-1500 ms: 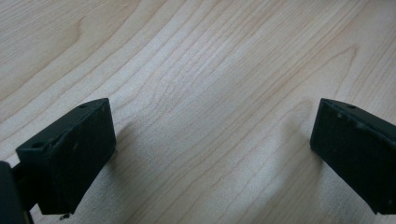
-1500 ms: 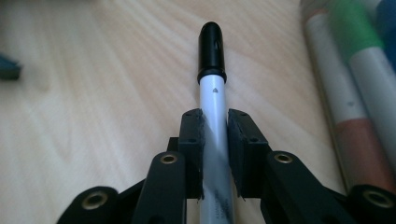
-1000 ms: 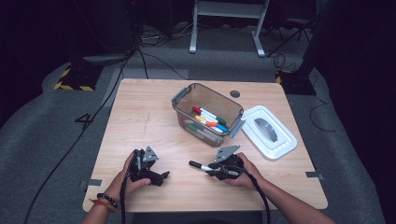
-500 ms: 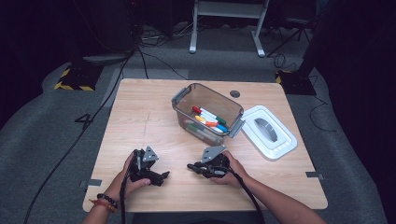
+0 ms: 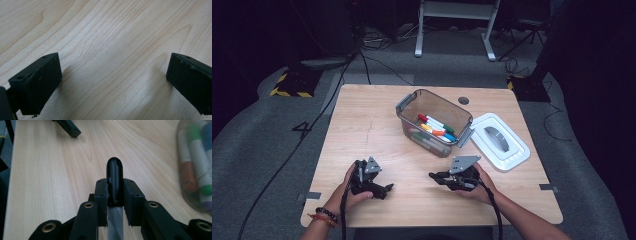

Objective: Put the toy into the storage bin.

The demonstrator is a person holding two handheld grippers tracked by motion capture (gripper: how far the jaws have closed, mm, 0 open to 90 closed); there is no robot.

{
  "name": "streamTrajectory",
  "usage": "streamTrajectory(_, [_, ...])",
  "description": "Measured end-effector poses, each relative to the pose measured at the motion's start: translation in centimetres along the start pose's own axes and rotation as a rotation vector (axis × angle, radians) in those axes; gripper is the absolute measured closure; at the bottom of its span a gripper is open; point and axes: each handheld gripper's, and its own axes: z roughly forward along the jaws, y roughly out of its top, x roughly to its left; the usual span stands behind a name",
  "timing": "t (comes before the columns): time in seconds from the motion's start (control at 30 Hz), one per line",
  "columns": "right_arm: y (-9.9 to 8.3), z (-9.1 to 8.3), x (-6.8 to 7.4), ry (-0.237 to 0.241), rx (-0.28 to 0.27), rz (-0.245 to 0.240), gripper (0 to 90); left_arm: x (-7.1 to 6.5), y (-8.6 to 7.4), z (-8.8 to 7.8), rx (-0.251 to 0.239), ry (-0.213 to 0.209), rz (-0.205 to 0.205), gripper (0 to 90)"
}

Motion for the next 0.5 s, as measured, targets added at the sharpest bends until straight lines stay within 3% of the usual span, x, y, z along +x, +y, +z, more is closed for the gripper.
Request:
streamTrajectory(0.17, [0.2, -1.7, -0.1, -0.015, -0.051, 0.011, 75.1, 0.0, 0.0, 0.0, 0.0, 0.0, 0.0, 0.5])
streamTrajectory(0.27, [0.2, -3.6, -0.1, -0.026, -0.091, 0.016, 75.1, 0.0, 0.0, 0.0, 0.0, 0.0, 0.0, 0.4])
streamTrajectory(0.47, [0.1, -5.6, -0.2, -0.049, -0.126, 0.022, 75.1, 0.0, 0.0, 0.0, 0.0, 0.0, 0.0, 0.5])
streamTrajectory(0.5, [0.2, -6.7, -0.5, -0.062, -0.147, 0.028, 75.0, 0.0, 0.0, 0.0, 0.0, 0.0, 0.0, 0.5])
